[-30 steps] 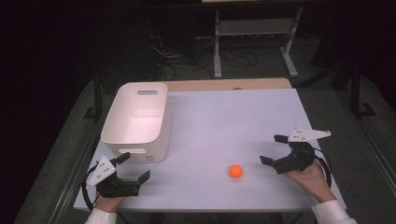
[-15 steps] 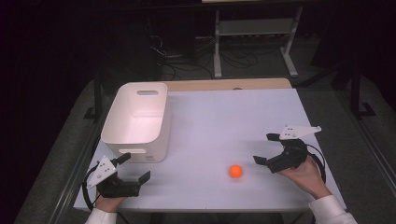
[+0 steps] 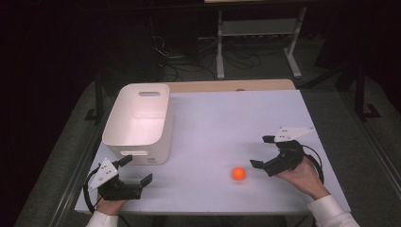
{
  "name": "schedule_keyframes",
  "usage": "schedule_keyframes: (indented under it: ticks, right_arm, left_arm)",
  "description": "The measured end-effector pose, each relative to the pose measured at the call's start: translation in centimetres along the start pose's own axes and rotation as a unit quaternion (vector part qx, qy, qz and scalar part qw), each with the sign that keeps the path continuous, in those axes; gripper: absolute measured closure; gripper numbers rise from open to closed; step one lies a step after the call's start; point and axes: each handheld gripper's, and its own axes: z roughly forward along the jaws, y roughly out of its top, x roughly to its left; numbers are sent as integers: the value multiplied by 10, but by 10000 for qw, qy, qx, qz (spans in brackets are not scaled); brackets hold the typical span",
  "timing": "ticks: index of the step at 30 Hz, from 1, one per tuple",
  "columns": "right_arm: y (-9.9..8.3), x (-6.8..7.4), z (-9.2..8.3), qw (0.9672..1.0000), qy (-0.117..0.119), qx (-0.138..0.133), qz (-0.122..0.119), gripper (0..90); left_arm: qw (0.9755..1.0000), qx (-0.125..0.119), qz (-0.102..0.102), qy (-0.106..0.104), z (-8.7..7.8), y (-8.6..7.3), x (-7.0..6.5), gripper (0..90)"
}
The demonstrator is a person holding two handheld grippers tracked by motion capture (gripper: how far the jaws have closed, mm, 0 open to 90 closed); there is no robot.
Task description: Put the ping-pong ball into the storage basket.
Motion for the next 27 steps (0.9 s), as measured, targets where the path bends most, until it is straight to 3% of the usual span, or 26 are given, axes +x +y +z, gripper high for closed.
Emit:
schedule_keyframes:
  ticks: [27]
  right_arm:
    - [11,16,32,9980,424,414,-207,0]
  left_arm:
    - [10000,-53,-1,-32,-1,0,-1,0]
